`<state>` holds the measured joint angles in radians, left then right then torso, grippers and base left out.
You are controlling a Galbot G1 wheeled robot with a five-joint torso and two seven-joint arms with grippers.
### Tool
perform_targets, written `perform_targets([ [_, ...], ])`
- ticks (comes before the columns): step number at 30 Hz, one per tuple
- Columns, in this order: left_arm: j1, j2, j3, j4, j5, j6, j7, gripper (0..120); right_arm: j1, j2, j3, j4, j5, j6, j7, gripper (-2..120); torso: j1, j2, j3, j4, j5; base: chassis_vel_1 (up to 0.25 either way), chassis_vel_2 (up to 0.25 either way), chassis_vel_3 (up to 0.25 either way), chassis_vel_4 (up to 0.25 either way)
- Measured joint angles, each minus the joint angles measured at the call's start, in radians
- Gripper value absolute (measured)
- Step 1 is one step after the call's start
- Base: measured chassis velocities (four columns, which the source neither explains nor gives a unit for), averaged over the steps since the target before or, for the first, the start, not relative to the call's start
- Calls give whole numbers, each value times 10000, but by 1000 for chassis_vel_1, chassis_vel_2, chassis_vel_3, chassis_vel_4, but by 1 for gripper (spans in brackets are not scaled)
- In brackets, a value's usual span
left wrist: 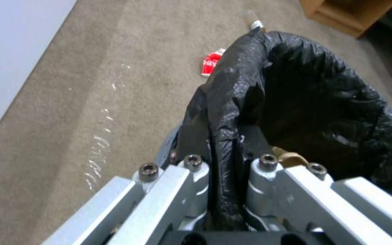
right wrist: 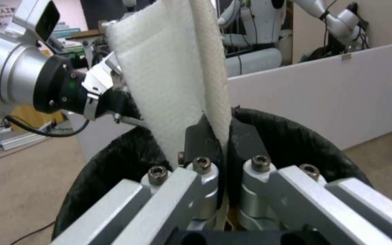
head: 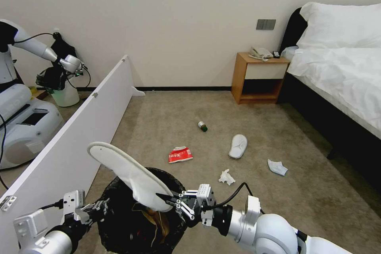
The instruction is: Pick up the trash bin, then pick up the garbage from the floor and place it into the trash bin.
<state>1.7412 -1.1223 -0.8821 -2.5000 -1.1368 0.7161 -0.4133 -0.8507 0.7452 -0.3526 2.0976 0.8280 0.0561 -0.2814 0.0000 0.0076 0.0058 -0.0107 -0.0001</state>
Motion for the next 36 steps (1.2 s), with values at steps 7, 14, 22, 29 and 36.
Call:
perform_targets([
  [7,8,12,-40,0,0,0,1,5,-87,-46,42,-19,-44,-47,39,1,0,-1,0,0,0,0,0,0,0],
  [14,4,-44,-21,0,4,0,2,5,-206,-54,77,-76,-197,-61,155,1,0,0,0,0,0,0,0,0,0],
  [22,-8,-23,-73,0,-22,-5,2,5,-238,-109,76,-41,-247,-61,232,24,0,0,0,0,0,0,0,0,0],
  [29,-13,-27,-75,0,-25,-6,1,5,-337,-127,77,-28,-356,-56,230,51,0,0,0,0,0,0,0,0,0],
  [36,-14,-30,-75,0,-28,-6,-3,5,-364,-147,91,24,-371,-41,232,76,0,0,0,0,0,0,0,0,0],
])
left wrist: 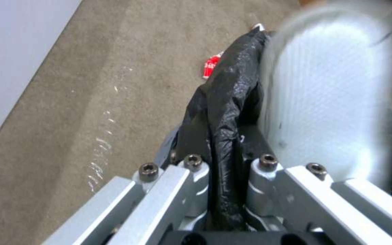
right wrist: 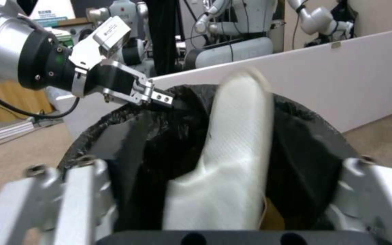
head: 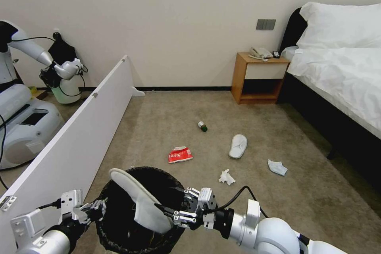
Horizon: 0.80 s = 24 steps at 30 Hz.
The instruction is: Pick up the trash bin, then pick up the garbage from the floor and place it into the trash bin.
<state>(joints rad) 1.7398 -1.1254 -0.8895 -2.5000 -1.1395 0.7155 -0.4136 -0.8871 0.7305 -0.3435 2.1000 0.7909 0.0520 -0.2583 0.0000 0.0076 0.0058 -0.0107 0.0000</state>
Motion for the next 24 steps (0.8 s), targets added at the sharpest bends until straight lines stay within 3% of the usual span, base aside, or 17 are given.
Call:
perform_targets([
  [7,6,-2,-14,0,-1,0,-3,5,-12,-3,0,34,10,11,7,99,0,0,0,0,0,0,0,0,0],
  [17,-1,-35,-35,0,1,0,-7,5,-89,-13,147,116,27,28,55,100,0,0,0,0,0,0,0,0,0],
  [24,-14,-156,-91,0,86,0,-6,5,-797,-200,1698,440,35,192,352,100,1,0,0,-1,0,0,0,0,0],
])
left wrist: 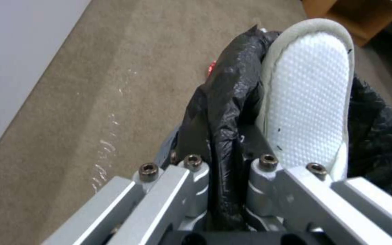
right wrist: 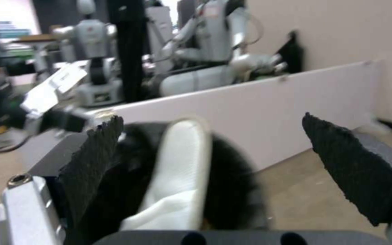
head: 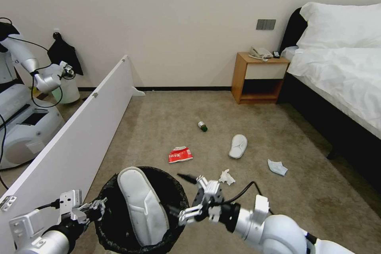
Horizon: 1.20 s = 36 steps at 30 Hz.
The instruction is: Pick up the trash bin, then pick up the garbage from the floor and place it into the trash bin.
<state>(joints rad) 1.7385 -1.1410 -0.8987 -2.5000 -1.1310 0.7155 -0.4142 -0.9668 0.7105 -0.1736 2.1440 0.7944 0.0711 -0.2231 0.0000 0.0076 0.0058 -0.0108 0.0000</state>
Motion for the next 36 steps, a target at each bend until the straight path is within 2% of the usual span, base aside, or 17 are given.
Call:
perform_targets([
  [5,-14,-58,-2,0,53,0,16,5,-510,-27,1010,99,-10,-28,226,100,0,0,0,3,1,0,0,0,0],
  [7,-31,-76,-21,0,91,0,34,5,-1314,-65,2225,107,-221,-300,569,100,0,0,0,2,2,0,0,0,0],
  [8,-31,-76,-21,0,91,0,34,5,-1314,-65,2225,107,-221,-300,569,100,0,0,0,2,2,0,0,0,0],
  [10,-38,-131,-68,0,106,-4,52,5,-2708,-145,3840,35,-853,-532,1352,100,0,0,0,1,3,0,0,0,0],
  [11,-38,-131,-68,0,106,-4,52,5,-2708,-145,3840,35,-853,-532,1352,100,0,0,0,1,3,0,0,0,0],
  [13,-42,-191,-70,0,132,-8,63,5,-3620,-108,4917,-64,-1290,-408,1560,100,0,0,0,-3,4,0,0,0,0],
  [15,-44,-274,-53,0,329,-21,123,5,-5262,468,6947,40,-2286,-598,1712,100,0,0,0,-1,3,0,0,0,0],
  [19,-53,-288,-74,0,483,-42,168,5,-6272,1171,8081,174,-2976,-866,1903,100,-1,0,-1,2,0,0,0,0,0],
  [21,-74,-392,-84,0,851,-86,259,5,-7235,2223,9091,290,-4002,-1112,2126,100,-1,0,-1,-5,1,0,0,0,0],
  [22,-74,-392,-84,0,851,-86,259,5,-7235,2223,9091,290,-4002,-1112,2126,100,-1,0,-1,-5,1,0,0,0,0],
  [23,-78,-460,-54,0,950,-106,283,5,-7541,2820,9380,327,-4390,-1060,2114,100,0,0,-2,-3,-1,0,0,0,0],
  [24,-79,-472,-50,0,962,-107,286,5,-7583,2918,9420,326,-4451,-1034,2105,100,0,0,-1,-1,-1,0,0,0,0],
  [25,-82,-545,-23,0,1035,-113,302,5,-7846,3640,9687,272,-5022,-638,1836,100,-1,0,-2,-4,3,0,0,0,0],
  [26,-82,-545,-23,0,1035,-113,302,5,-7846,3640,9687,272,-5022,-638,1836,100,-1,0,-2,-4,3,0,0,0,0],
  [27,-97,-581,-55,1,1066,-117,322,5,-7975,4242,9869,157,-5405,-236,1625,100,-1,0,-2,7,-6,0,0,0,0],
  [29,-99,-608,-183,0,1086,-139,337,5,-8132,4982,9991,-19,-5612,50,1509,100,-1,0,0,0,5,0,0,0,0],
  [36,-9,-634,-273,0,1125,-152,401,5,-8179,5656,9983,-508,-5786,560,1285,100,-1,0,0,4,0,0,0,0,0],
])
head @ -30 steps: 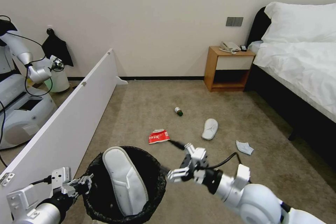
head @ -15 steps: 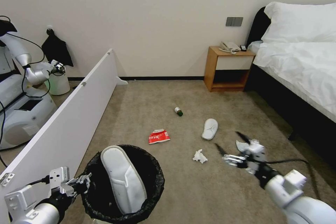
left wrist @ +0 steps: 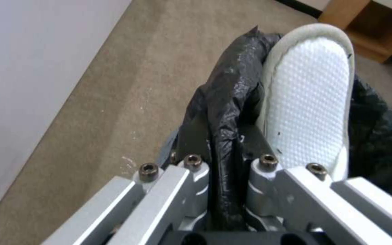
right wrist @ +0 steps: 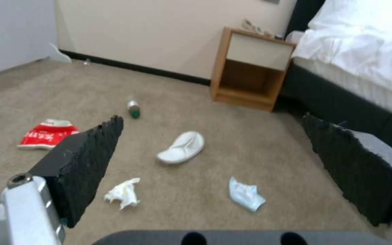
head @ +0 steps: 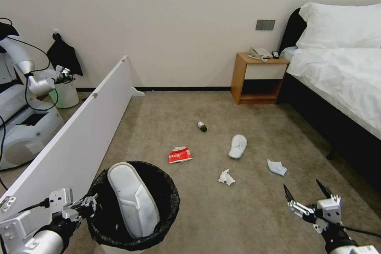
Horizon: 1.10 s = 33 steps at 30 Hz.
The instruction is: Pick up the trash bin, then pick up the garbage from the floor and place it into the trash bin.
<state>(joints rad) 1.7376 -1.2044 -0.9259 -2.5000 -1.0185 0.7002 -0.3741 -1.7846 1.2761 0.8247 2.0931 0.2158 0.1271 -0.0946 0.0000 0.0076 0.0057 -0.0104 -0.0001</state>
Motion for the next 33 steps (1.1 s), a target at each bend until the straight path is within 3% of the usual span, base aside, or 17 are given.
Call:
perform_targets([
  [8,23,-107,-76,0,39,-31,47,5,130,482,-298,-647,-28,226,-366,100,0,0,0,-3,0,0,0,0,0],
  [33,-24,-91,-71,0,32,-60,79,5,182,477,-381,-815,74,308,-598,100,0,0,2,-4,1,-26,22,28,-22],
])
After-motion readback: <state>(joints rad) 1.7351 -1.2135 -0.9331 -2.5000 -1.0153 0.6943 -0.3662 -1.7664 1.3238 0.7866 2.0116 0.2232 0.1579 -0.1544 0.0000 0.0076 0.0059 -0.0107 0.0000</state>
